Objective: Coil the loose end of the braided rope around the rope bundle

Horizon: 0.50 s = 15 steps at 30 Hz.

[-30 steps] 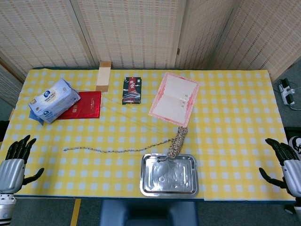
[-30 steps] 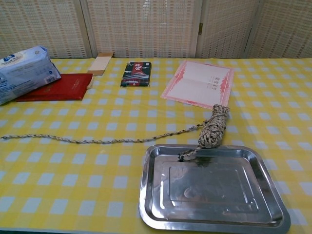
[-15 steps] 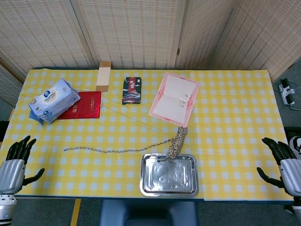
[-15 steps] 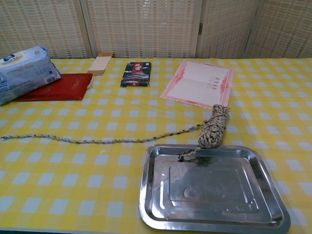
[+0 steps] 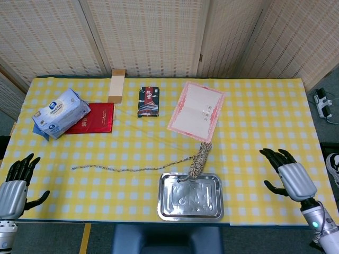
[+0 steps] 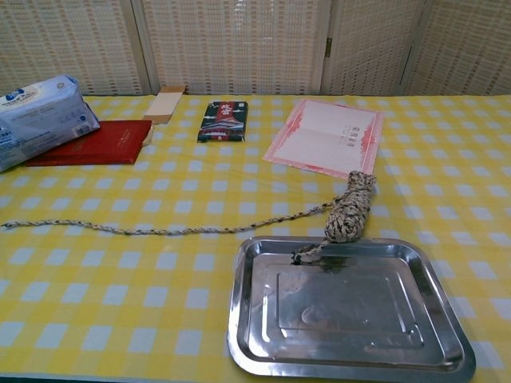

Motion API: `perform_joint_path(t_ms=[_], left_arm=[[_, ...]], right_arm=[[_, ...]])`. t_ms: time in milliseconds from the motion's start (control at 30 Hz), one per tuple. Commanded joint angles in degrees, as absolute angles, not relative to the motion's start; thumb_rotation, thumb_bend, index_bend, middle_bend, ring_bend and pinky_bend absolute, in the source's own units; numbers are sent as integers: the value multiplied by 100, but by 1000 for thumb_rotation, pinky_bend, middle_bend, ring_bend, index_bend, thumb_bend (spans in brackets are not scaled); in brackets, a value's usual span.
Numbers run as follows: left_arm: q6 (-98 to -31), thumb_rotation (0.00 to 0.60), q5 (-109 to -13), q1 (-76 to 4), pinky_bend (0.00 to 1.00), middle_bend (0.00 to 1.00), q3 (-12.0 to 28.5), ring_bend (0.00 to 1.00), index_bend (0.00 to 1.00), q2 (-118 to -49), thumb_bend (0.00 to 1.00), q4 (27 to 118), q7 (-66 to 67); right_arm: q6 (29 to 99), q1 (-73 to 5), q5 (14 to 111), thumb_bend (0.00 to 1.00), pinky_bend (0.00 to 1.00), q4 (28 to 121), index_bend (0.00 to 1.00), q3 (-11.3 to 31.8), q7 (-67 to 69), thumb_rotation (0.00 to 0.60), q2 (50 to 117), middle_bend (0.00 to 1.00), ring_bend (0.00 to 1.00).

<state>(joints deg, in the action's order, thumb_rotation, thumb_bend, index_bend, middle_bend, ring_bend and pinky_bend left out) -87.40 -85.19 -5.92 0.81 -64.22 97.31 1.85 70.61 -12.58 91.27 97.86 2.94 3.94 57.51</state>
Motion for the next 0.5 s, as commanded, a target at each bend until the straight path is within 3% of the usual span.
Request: perform_joint_path(t_ms=[33,267,500], left_arm=[[-8750,600,-8537,-578,0,0,86,0,96,-6414,272,9737,182],[-8693,600,-8510,-541,0,0,90,0,96,-6394,272,9721,134],[-8672,600,-8487,-507,0,0,112,0,98,-6382,272,9691,60]], right_arm=[[6260,-1891,8791,339,108,9850,90,536,-132,600,5957,139,195],[5213,-2742,8304,338,109,9496,89,742,-957,600,6583,149,196],[4654,-3389,7844,339,109,8684,88,908,-1469,600,7349,153,197]])
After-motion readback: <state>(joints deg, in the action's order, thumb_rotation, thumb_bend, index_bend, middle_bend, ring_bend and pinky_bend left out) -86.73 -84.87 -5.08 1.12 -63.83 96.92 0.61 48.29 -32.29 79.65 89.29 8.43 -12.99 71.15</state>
